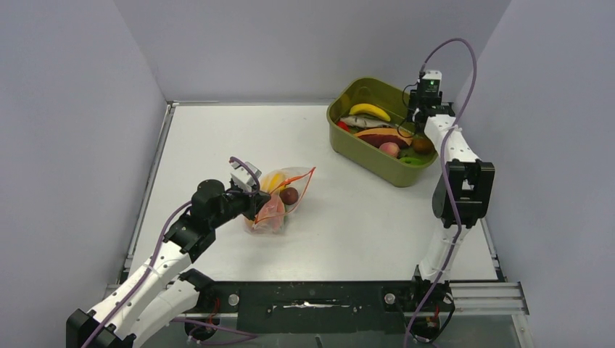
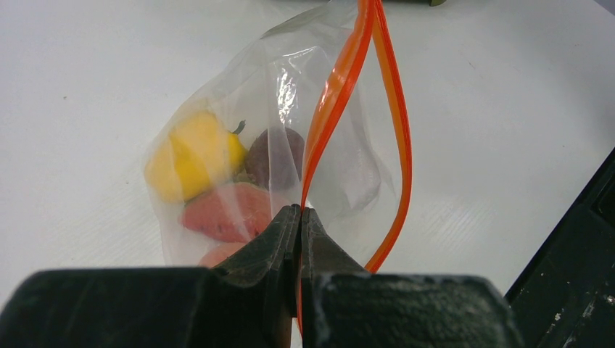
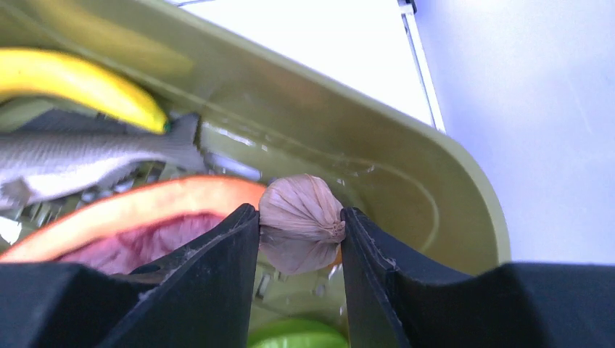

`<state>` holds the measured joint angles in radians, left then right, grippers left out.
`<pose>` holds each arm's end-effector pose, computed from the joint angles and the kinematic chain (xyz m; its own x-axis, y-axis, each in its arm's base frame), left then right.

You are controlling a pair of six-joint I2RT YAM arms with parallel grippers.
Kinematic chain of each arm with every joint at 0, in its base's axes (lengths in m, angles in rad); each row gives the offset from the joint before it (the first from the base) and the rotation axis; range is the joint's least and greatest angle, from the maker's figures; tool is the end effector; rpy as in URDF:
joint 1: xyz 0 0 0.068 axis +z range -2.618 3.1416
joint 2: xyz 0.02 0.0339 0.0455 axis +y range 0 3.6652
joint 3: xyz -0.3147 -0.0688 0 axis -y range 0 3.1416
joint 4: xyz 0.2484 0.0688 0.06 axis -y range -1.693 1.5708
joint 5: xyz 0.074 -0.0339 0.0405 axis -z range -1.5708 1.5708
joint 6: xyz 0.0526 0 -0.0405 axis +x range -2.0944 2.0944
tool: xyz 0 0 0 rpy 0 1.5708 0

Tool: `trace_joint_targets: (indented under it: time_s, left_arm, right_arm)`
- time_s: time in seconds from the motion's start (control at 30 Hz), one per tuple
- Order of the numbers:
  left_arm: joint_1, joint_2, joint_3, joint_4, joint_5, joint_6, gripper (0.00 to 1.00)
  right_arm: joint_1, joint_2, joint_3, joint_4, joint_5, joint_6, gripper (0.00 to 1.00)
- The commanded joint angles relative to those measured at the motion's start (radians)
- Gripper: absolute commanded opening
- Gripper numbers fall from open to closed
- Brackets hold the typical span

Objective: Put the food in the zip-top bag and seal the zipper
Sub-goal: Pick up the fake vegetable from the bin, then place the fake vegetable in the zipper food storage bag.

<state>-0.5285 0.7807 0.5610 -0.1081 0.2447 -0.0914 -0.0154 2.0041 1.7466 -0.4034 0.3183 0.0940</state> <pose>0.1406 -0.0969 0.2991 -0.3396 0.0958 -0.9357 0.6590 0.7340 -0.1641 0.5052 -0.0242 0.3178 -0.5865 0.0982 -0.8040 0.3181 0.9408 -0.1172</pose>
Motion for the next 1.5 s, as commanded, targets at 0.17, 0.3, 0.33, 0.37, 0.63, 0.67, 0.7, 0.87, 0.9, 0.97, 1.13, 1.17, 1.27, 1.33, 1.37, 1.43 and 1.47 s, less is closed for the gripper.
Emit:
trace_joint_targets:
  time_s: [0.17, 0.3, 0.33, 0.37, 0.63, 0.67, 0.7, 0.87, 0.9, 0.97, 1.13, 1.17, 1.27, 1.33, 1.37, 1.43, 1.47]
  left_arm:
    - [-0.002, -0.016, 0.006, 0.071, 0.023, 0.003, 0.00]
    - [-0.002, -0.013, 0.016, 0.073, 0.004, -0.017, 0.00]
    - [-0.002, -0.010, 0.024, 0.072, -0.003, -0.024, 0.00]
    - [-0.002, -0.005, 0.034, 0.069, -0.006, -0.032, 0.00]
    - [-0.003, 0.051, 0.146, 0.025, -0.014, -0.093, 0.00]
    - [-0.003, 0.057, 0.162, 0.023, -0.015, -0.102, 0.00]
    - [-0.002, 0.064, 0.174, 0.022, -0.016, -0.112, 0.00]
    - [-0.002, 0.090, 0.231, 0.021, -0.039, -0.150, 0.00]
    - [-0.002, 0.095, 0.240, 0.019, -0.044, -0.153, 0.00]
    - [-0.002, 0.104, 0.254, 0.018, -0.055, -0.156, 0.00]
    - [-0.002, 0.117, 0.266, 0.010, -0.065, -0.160, 0.00]
    - [-0.002, 0.117, 0.267, 0.010, -0.064, -0.162, 0.00]
    - [-0.002, 0.114, 0.265, 0.012, -0.062, -0.175, 0.00]
    - [-0.002, 0.103, 0.252, 0.025, -0.063, -0.182, 0.00]
    - [-0.002, 0.098, 0.243, 0.033, -0.062, -0.186, 0.00]
    - [-0.002, 0.092, 0.229, 0.042, -0.066, -0.193, 0.00]
    - [-0.002, 0.091, 0.226, 0.041, -0.066, -0.198, 0.00]
  right_arm:
    - [0.066, -0.278, -0.153, -0.012, -0.036, 0.064, 0.32]
    - [0.118, -0.383, -0.196, -0.047, -0.036, 0.087, 0.32]
    - [0.129, -0.411, -0.209, -0.050, -0.039, 0.095, 0.32]
    - [0.139, -0.438, -0.222, -0.051, -0.047, 0.103, 0.32]
    - [0.196, -0.638, -0.329, -0.055, -0.187, 0.202, 0.32]
    - [0.206, -0.661, -0.342, -0.055, -0.202, 0.215, 0.32]
    - [0.213, -0.681, -0.356, -0.053, -0.217, 0.230, 0.32]
    - [0.292, -0.774, -0.439, -0.014, -0.270, 0.330, 0.30]
    - [0.318, -0.787, -0.451, -0.007, -0.271, 0.350, 0.30]
    - [0.373, -0.805, -0.473, 0.011, -0.273, 0.382, 0.30]
    - [0.490, -0.830, -0.509, 0.075, -0.302, 0.476, 0.30]
    - [0.511, -0.834, -0.519, 0.096, -0.307, 0.498, 0.30]
    - [0.572, -0.842, -0.555, 0.147, -0.312, 0.566, 0.29]
    - [0.605, -0.846, -0.585, 0.194, -0.324, 0.615, 0.29]
    - [0.621, -0.846, -0.602, 0.218, -0.327, 0.637, 0.29]
    - [0.652, -0.841, -0.625, 0.265, -0.327, 0.682, 0.29]
    - [0.666, -0.835, -0.630, 0.282, -0.329, 0.699, 0.30]
